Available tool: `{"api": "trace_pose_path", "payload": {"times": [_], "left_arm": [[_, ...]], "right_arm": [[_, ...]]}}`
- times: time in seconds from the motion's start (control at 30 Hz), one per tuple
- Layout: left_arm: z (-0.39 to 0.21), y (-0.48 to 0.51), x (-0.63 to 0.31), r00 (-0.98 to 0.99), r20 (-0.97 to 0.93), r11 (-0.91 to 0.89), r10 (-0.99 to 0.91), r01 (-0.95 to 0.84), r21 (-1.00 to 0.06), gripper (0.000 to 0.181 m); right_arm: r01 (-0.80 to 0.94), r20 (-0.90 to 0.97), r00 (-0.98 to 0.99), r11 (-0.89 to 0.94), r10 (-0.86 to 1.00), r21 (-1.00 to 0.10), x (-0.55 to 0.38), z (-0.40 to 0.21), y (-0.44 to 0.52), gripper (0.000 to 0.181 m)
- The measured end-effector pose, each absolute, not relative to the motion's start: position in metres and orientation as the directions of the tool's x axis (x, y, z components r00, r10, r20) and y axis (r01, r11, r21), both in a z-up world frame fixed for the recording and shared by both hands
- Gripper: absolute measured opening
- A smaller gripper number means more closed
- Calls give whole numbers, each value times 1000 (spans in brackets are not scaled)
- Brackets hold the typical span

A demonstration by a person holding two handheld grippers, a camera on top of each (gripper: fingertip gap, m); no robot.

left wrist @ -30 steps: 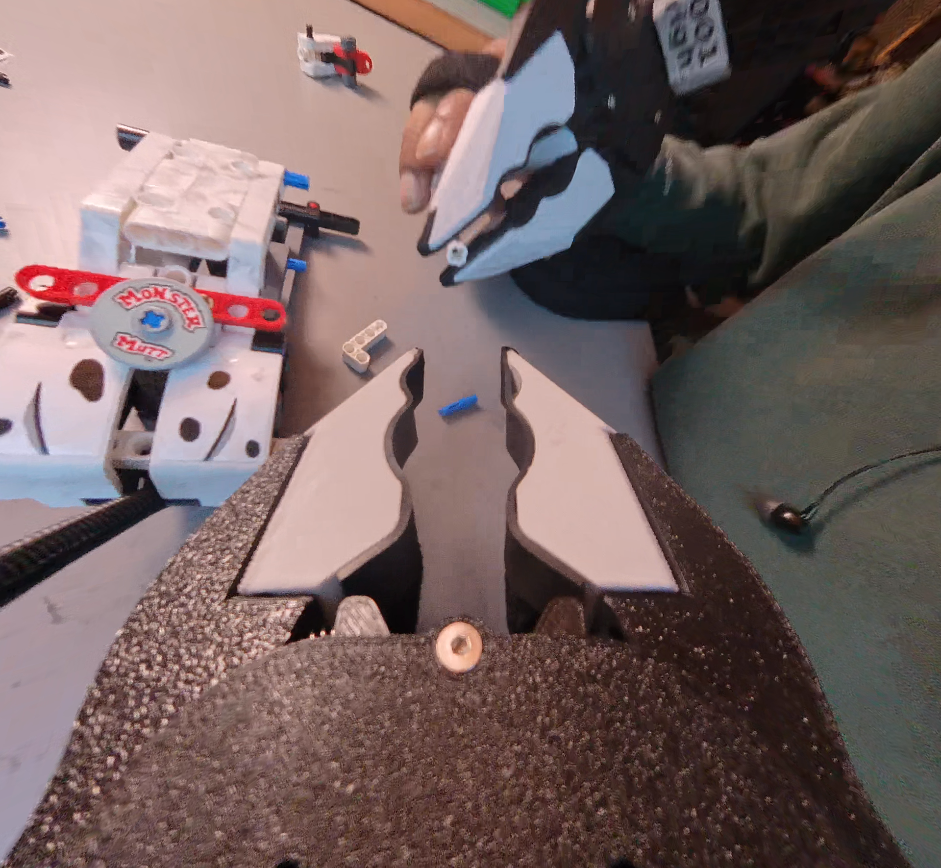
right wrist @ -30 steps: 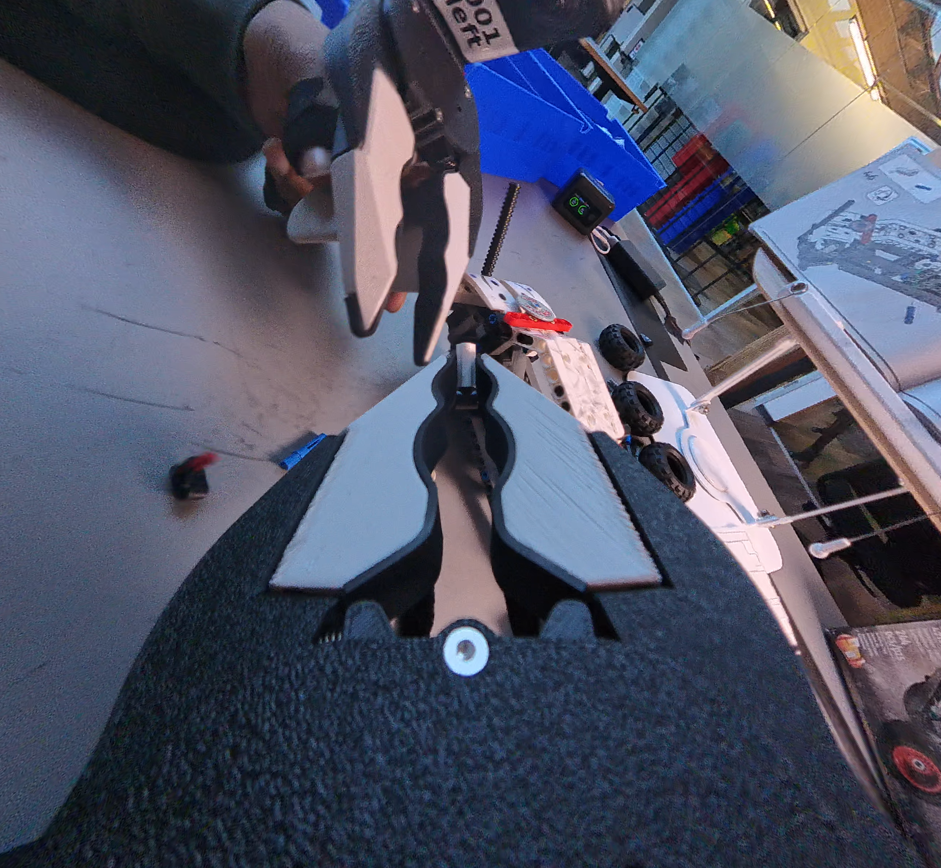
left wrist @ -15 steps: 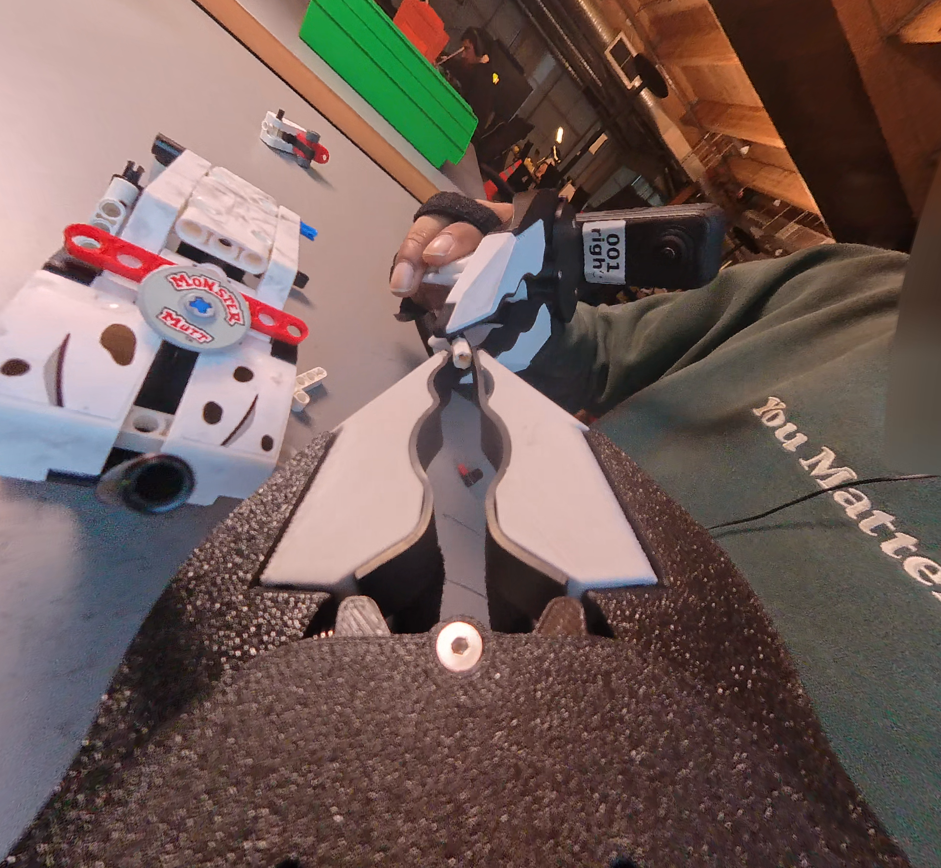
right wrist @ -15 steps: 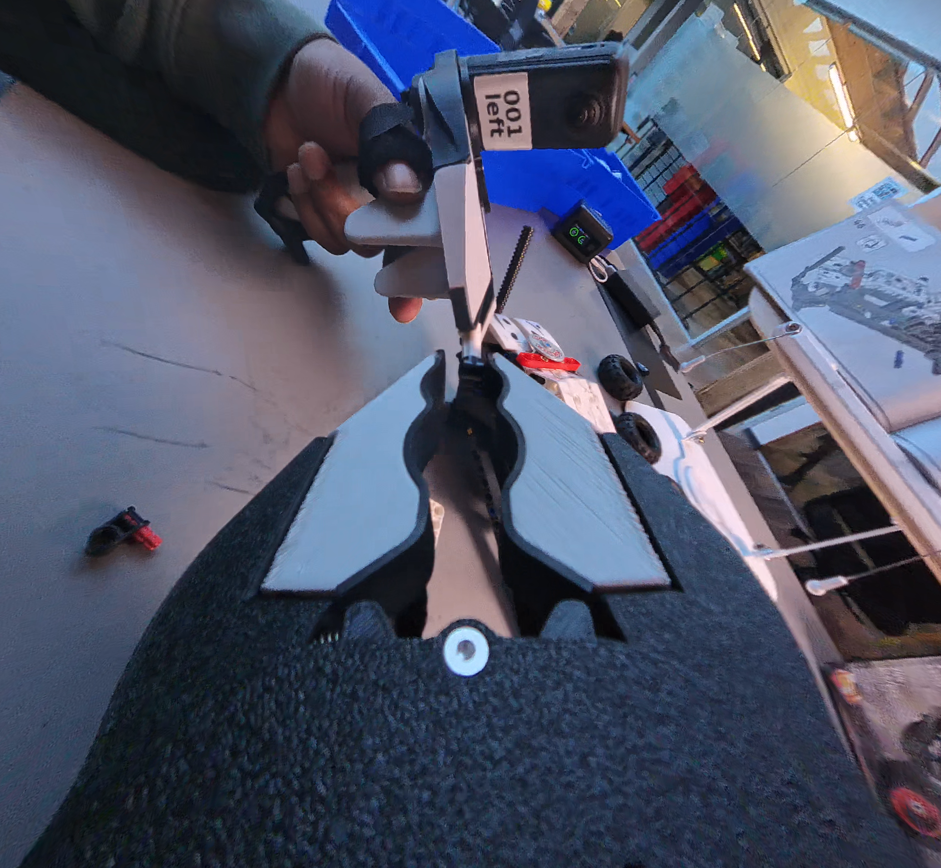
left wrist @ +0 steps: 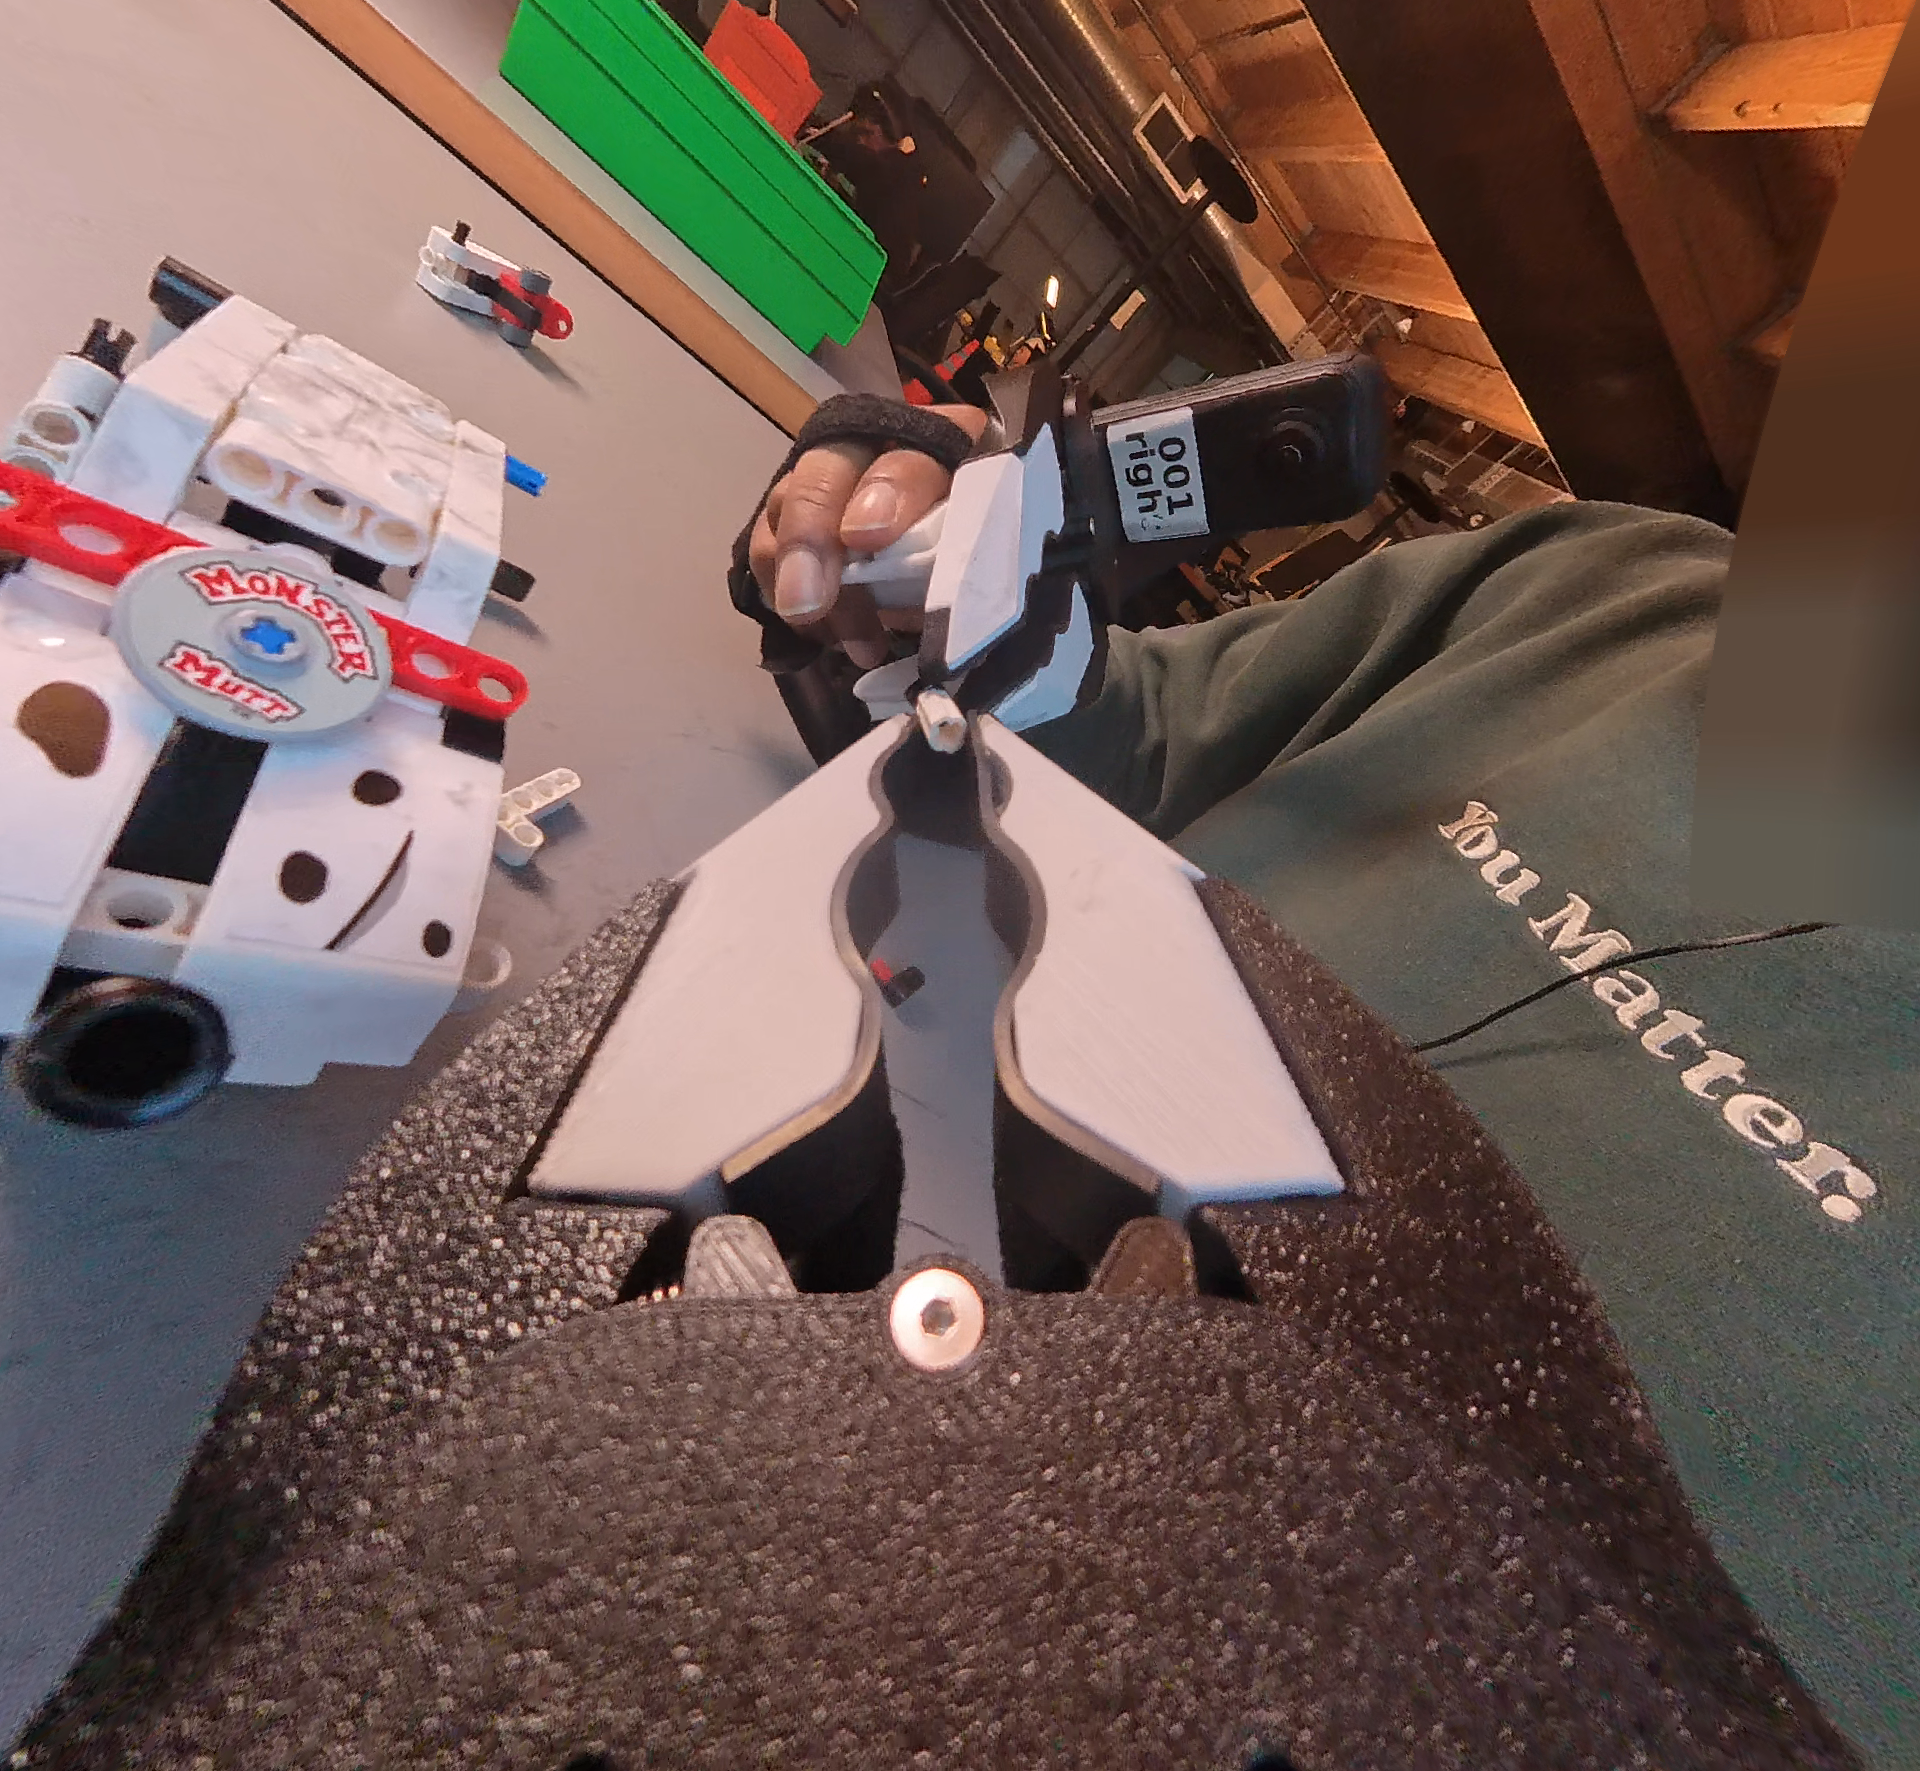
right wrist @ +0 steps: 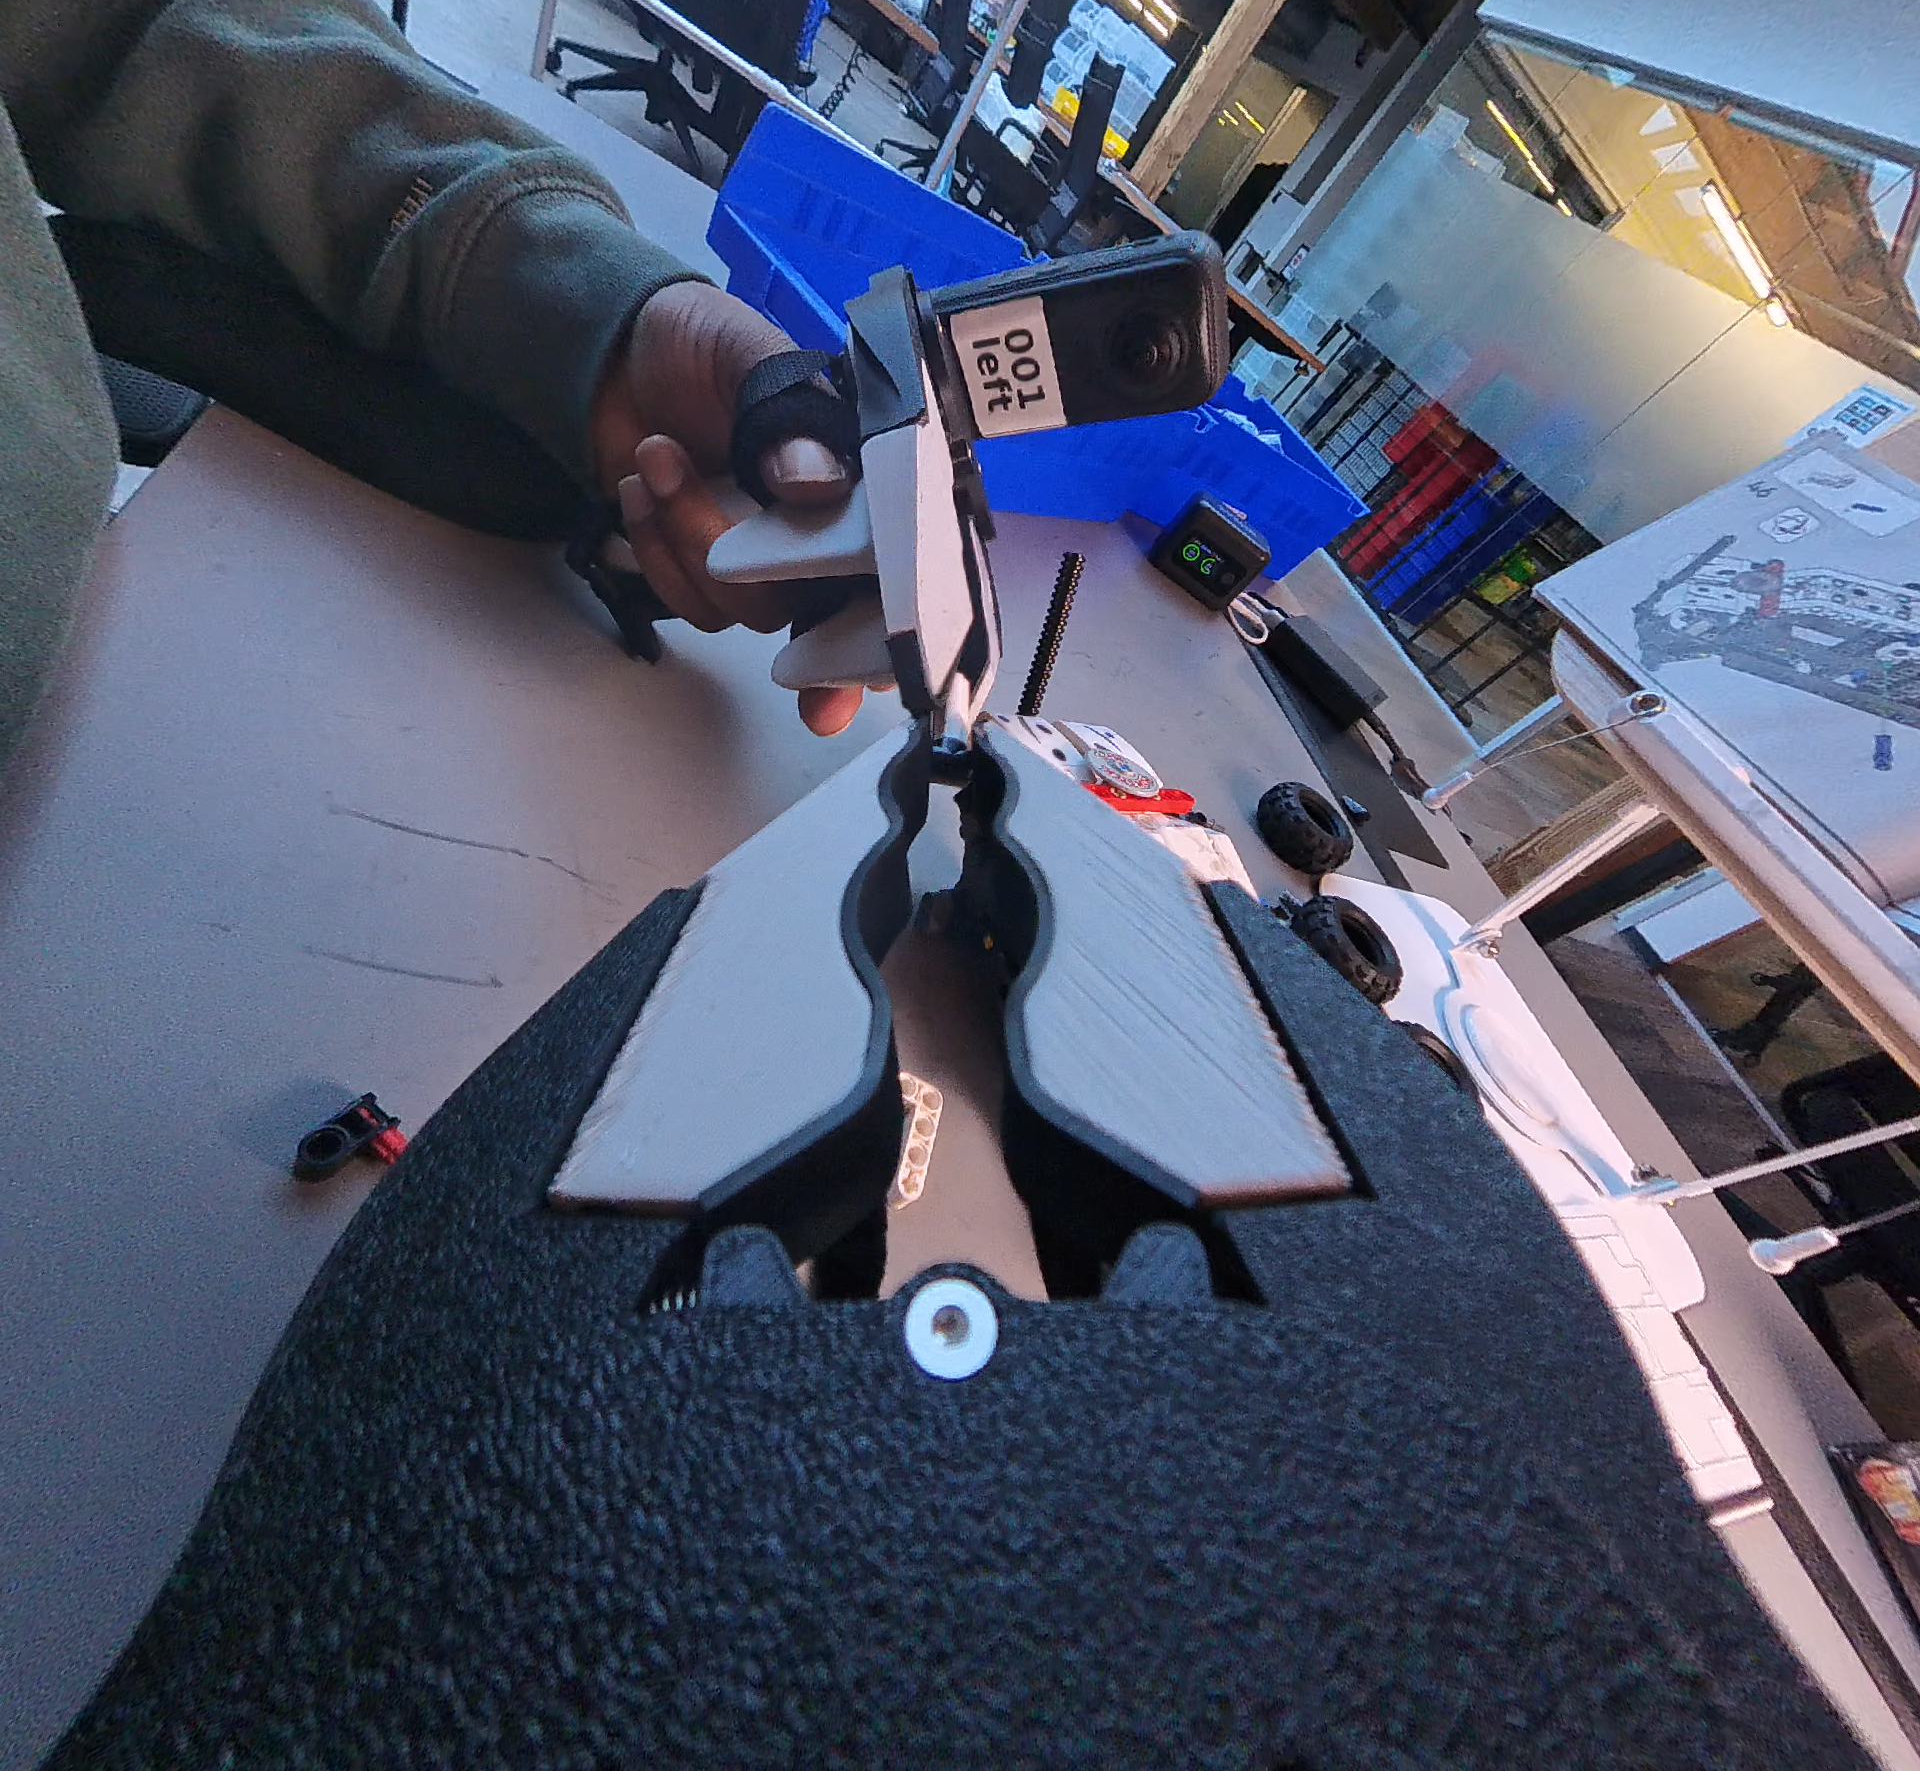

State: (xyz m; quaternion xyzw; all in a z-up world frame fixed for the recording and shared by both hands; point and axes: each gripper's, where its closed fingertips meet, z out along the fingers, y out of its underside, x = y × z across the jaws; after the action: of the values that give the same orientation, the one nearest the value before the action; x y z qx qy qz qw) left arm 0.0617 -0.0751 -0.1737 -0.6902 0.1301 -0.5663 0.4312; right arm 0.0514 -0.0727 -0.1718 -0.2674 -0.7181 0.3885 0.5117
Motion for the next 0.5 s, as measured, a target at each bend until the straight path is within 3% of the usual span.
{"api": "trace_pose_path", "payload": {"times": [0.5], "left_arm": [[-167,-78,62,260,690,-602,-675,346,-719,8]], "right_arm": [[-14,469,-358,498,807,-867,53,-169,-73,7]]}}
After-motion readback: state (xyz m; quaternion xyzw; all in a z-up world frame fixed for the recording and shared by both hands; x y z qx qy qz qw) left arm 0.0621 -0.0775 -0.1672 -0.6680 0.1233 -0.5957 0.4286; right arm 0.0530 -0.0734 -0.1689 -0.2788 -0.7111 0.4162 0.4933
